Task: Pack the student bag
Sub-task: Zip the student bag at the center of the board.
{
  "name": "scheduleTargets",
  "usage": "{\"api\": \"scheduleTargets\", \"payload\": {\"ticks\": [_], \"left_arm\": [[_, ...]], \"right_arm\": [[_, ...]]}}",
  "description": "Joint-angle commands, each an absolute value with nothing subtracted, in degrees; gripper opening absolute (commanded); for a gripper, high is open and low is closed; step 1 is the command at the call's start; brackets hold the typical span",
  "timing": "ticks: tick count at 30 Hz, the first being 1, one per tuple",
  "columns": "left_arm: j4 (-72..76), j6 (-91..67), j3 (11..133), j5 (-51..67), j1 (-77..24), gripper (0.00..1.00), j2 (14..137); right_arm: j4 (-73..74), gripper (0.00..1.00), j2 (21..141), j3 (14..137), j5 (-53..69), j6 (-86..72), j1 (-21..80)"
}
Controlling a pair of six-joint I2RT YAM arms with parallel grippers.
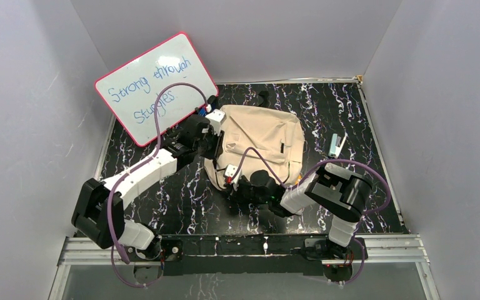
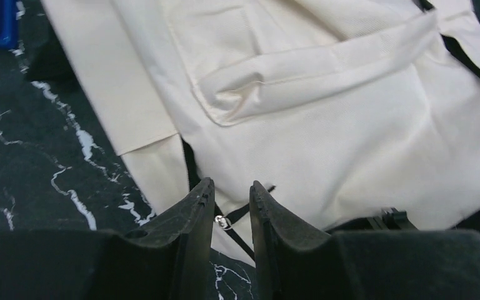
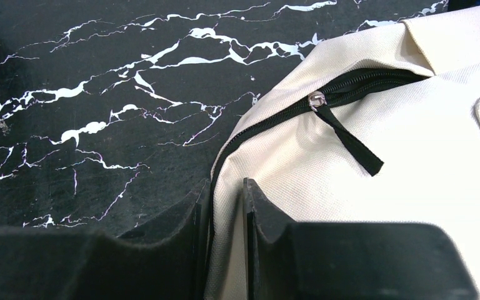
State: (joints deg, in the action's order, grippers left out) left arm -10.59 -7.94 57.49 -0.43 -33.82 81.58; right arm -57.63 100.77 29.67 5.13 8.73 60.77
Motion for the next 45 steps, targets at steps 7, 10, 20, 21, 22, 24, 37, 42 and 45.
{"api": "scheduleTargets", "payload": {"ticks": [7, 10, 20, 21, 22, 24, 37, 42, 45], "left_arm": [[-6.84, 4.01, 53.18, 17.13, -33.66, 0.29, 80.1], [-8.99, 6.92, 53.86, 16.53, -33.66, 0.32, 81.58], [-13.38, 11.38, 54.93, 14.38, -33.75, 0.39, 84.51], [-13.36, 11.68, 54.65, 14.2, -33.83, 0.4, 84.47], [-13.29, 11.91, 54.52, 13.93, -33.9, 0.4, 84.53], [-13.12, 12.16, 54.45, 13.58, -33.97, 0.4, 84.9], [-12.48, 12.96, 54.82, 12.76, -35.59, 0.39, 88.95], [-13.02, 14.0, 55.0, 12.38, -35.9, 0.28, 90.14], [-13.62, 13.93, 55.57, 10.71, -36.1, 0.21, 90.97]], "right_arm": [[-61.35, 0.31, 100.24, 28.82, 6.2, 8.0, 60.77], [-61.39, 0.31, 100.2, 28.76, 6.16, 7.95, 60.81], [-61.44, 0.31, 100.33, 28.9, 6.33, 7.9, 60.79], [-61.39, 0.31, 100.41, 28.91, 6.42, 7.88, 60.76], [-61.43, 0.31, 100.47, 28.98, 6.46, 7.86, 60.75], [-61.44, 0.31, 100.65, 29.08, 6.53, 7.89, 60.81], [-61.56, 0.3, 100.65, 28.88, 6.42, 7.82, 60.81], [-61.61, 0.3, 100.55, 28.74, 6.24, 7.77, 60.8], [-61.61, 0.3, 100.55, 28.81, 6.24, 7.8, 60.82]]}}
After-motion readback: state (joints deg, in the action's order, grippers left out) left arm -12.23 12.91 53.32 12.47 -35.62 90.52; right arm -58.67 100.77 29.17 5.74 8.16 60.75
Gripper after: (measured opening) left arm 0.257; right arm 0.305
